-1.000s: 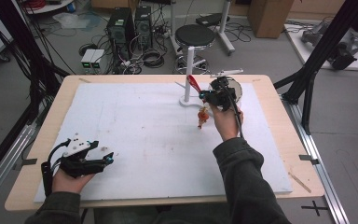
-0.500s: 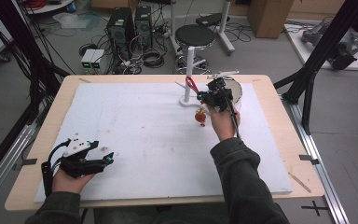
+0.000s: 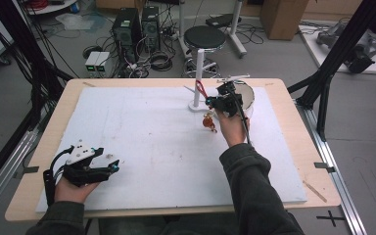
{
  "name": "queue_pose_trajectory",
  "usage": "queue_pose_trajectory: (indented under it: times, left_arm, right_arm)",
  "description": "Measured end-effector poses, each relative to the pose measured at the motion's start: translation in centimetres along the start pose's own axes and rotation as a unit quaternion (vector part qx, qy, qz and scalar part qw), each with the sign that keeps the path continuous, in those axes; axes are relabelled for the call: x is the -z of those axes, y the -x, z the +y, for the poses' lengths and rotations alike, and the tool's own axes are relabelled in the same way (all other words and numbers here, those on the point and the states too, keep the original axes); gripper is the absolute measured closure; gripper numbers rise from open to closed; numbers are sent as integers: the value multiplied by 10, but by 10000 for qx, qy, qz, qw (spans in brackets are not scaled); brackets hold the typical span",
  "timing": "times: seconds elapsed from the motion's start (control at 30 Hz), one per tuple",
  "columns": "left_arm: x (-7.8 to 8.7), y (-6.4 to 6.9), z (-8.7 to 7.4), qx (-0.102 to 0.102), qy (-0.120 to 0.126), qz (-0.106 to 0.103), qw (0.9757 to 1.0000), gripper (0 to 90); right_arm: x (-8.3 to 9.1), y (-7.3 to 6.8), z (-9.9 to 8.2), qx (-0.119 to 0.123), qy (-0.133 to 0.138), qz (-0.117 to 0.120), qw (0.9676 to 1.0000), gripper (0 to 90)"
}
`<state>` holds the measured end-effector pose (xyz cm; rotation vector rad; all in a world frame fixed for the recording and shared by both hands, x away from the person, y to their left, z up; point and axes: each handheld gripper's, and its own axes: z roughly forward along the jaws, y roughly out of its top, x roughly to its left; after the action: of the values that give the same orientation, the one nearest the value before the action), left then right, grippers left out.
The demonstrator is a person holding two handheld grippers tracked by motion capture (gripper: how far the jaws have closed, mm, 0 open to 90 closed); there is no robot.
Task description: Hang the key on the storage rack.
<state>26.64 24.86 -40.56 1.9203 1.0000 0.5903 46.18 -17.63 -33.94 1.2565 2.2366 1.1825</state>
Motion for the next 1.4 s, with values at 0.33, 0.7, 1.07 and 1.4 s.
queue_pose_trajectory:
  times: [0.33,0.7,1.07,1.4]
  left_arm:
    - [0,0,0,-7,-8,5,10000,276]
    - [0,0,0,-2,-7,23,10000,276]
    - [0,-1,-1,13,-30,31,10000,276]
    - [1,-1,-3,44,-44,65,10000,276]
  right_arm:
    - [5,8,-1,-118,79,187,9997,752]
    - [10,18,-8,-198,164,483,9985,676]
    - [12,27,-13,-222,247,640,9974,621]
    - [11,28,-16,-113,292,836,9960,555]
